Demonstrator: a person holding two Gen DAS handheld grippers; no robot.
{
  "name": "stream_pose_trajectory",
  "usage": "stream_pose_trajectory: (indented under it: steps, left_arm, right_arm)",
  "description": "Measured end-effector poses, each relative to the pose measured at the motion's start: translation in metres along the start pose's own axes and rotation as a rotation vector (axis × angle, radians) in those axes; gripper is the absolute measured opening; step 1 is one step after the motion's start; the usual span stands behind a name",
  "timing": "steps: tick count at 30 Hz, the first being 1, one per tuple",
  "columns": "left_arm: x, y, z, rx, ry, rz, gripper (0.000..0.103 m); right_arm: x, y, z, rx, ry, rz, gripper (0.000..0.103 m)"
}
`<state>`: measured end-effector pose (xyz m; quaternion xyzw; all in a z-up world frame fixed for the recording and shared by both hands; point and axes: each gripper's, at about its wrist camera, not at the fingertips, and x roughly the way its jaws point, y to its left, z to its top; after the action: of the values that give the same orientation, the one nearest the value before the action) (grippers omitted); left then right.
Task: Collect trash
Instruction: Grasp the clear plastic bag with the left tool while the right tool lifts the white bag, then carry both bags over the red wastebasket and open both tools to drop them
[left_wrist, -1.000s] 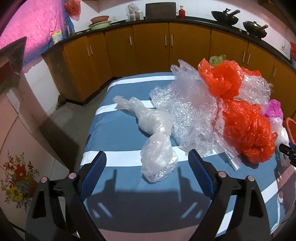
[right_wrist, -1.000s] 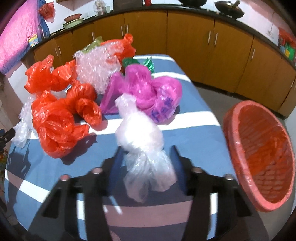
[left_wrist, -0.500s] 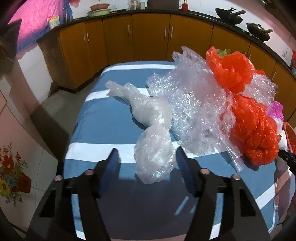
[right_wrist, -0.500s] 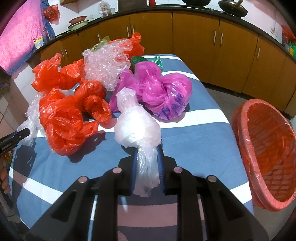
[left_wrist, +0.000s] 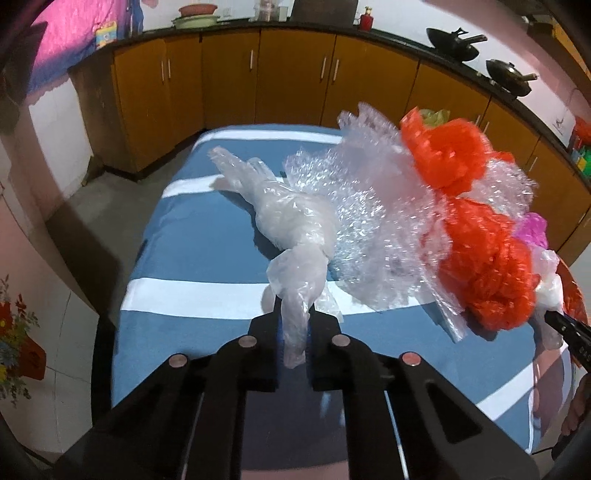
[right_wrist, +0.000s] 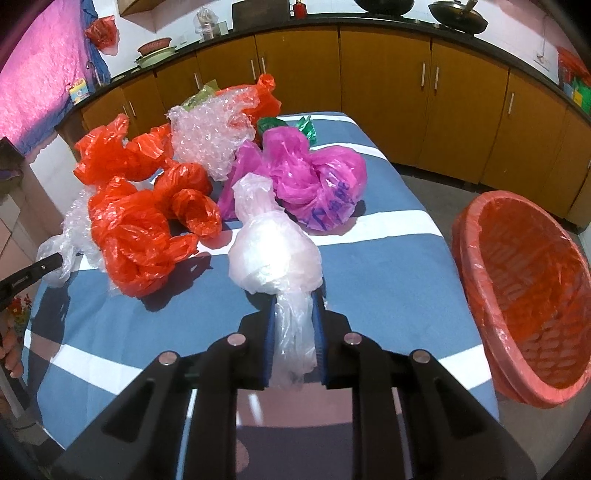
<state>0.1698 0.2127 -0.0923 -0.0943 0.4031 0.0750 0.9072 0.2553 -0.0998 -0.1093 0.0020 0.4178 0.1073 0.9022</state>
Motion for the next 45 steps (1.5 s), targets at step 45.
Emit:
stream_pose_trajectory:
  steps: [45]
  left_arm:
    - [-0.046,-0.403,-0.022,0.555,-0.033,-0.630,0.008]
  right_arm:
    - [-0.117,-0.251,-0.034,0.454,-0.187,-0.353,0.018]
